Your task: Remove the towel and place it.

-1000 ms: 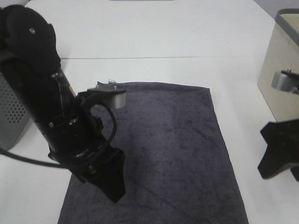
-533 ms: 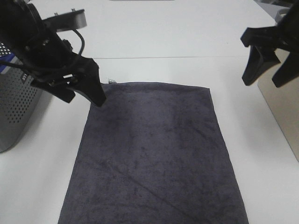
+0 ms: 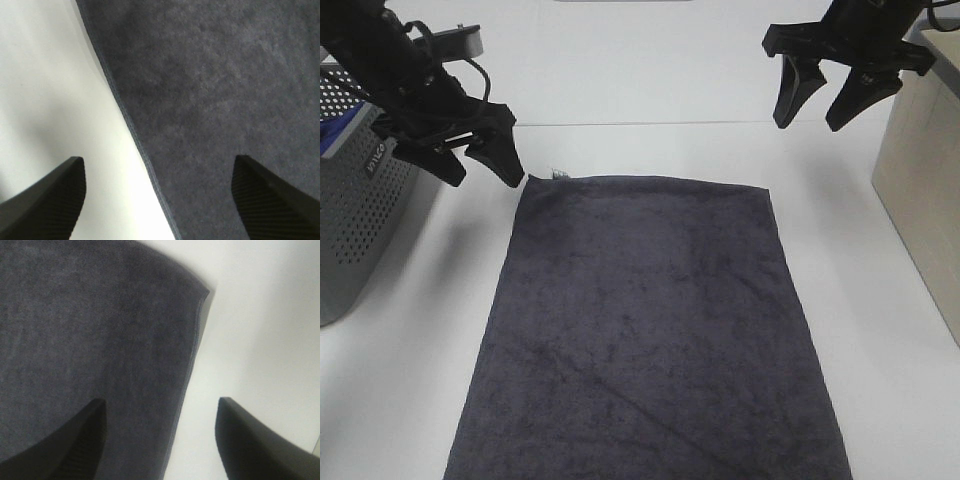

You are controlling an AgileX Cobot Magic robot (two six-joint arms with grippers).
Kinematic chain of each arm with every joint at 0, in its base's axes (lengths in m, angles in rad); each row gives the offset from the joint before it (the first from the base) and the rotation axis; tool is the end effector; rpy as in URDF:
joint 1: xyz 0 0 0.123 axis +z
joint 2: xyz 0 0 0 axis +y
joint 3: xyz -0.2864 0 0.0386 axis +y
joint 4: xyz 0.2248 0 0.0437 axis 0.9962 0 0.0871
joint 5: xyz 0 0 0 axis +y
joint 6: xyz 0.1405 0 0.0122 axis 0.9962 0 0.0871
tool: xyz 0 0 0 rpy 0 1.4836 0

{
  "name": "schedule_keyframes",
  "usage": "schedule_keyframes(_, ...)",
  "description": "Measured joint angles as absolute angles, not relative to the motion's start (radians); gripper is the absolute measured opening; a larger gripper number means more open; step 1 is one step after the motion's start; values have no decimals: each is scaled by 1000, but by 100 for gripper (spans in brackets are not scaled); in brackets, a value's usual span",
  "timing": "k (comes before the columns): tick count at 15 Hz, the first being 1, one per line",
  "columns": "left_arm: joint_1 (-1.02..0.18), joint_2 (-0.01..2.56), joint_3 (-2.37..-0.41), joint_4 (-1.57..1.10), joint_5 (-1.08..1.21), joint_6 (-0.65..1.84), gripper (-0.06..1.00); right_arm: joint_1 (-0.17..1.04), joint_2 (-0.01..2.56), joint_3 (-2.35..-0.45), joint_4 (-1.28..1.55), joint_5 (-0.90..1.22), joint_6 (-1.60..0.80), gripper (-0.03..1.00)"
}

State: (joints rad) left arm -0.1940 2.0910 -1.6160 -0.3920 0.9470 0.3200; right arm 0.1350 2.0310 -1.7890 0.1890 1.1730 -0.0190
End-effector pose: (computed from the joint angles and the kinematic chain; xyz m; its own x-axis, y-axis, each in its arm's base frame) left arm 0.4154 -0.1262 0.1593 -0.9194 0.2610 -0.2943 0.3430 0.8981 -0.2751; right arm 0.4176 0.0814 0.2164 -0.9684 -0.0769 -0.2373 -0.1219 0.9759 0.1812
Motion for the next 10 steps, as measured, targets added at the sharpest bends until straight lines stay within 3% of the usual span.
schedule_keyframes(5,-194,2284,-1808,-371,946,273,75,99,2232,-1954,180,1194,-31,62)
schedule_keyframes(10,-194,2399,-1964,-364,946,268,75,-4,2338,-1987,387,1193,-152,62)
